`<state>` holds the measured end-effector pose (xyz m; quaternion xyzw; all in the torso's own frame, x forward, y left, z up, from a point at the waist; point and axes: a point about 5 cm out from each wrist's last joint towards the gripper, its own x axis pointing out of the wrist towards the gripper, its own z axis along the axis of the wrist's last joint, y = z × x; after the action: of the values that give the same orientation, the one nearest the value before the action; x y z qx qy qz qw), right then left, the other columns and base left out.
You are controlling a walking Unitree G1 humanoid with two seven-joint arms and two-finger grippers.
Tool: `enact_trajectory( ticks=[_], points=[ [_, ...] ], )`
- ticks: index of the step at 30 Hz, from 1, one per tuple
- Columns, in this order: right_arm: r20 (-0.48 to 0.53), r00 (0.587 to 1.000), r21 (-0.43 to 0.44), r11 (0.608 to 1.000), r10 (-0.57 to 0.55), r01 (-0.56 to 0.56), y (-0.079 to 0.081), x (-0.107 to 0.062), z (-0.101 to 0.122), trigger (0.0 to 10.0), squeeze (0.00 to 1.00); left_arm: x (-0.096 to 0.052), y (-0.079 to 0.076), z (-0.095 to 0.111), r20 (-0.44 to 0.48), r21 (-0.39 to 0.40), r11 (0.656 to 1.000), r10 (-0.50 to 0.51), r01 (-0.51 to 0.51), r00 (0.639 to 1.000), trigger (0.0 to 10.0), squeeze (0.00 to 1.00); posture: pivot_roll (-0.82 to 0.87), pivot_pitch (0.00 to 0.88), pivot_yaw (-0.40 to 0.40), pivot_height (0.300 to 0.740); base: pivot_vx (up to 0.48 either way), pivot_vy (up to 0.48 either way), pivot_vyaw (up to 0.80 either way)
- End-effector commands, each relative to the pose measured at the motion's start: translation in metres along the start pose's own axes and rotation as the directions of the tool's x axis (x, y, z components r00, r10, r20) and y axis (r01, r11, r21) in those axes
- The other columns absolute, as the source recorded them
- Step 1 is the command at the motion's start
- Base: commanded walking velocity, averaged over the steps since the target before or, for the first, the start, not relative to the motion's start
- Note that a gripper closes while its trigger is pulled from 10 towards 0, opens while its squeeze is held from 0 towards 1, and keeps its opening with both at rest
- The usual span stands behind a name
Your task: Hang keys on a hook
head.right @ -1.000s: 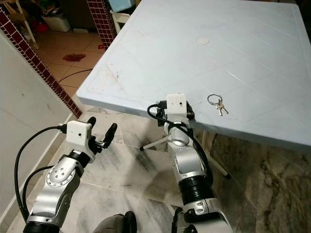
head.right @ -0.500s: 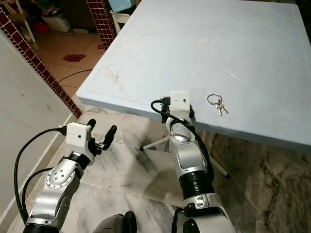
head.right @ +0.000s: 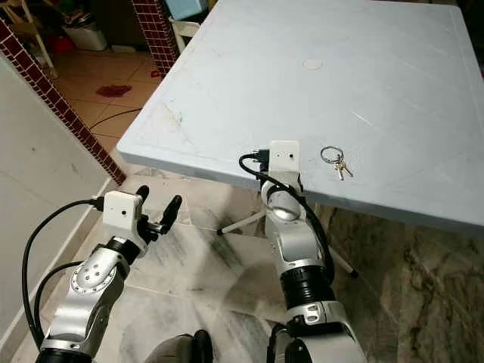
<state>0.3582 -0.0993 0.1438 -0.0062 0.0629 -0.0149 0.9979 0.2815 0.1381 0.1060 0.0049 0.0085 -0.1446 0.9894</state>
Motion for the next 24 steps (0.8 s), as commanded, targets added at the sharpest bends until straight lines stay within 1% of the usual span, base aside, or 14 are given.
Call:
enact_trajectory(
  ticks=[1, 24],
  points=[
    [-0.112, 0.994, 0.018, 1.000, 0.015, -0.013, 0.0050, -0.0032, -0.0232, 0.0, 0.00, -0.0036, 0.0028, 0.0012, -0.003, 0.011, 1.000, -0.004, 0.004, 1.000, 10.0, 0.00, -0.01, 0.195, 0.130, 0.740, 0.000, 0.000, 0.00],
    [-0.110, 0.994, 0.019, 1.000, 0.005, -0.003, 0.0026, -0.0031, -0.0252, 0.0, 0.00, -0.0025, 0.0024, 0.0011, -0.002, 0.012, 1.000, -0.004, 0.004, 1.000, 10.0, 0.00, -0.01, 0.196, 0.136, 0.740, 0.000, 0.000, 0.00]
  ],
)
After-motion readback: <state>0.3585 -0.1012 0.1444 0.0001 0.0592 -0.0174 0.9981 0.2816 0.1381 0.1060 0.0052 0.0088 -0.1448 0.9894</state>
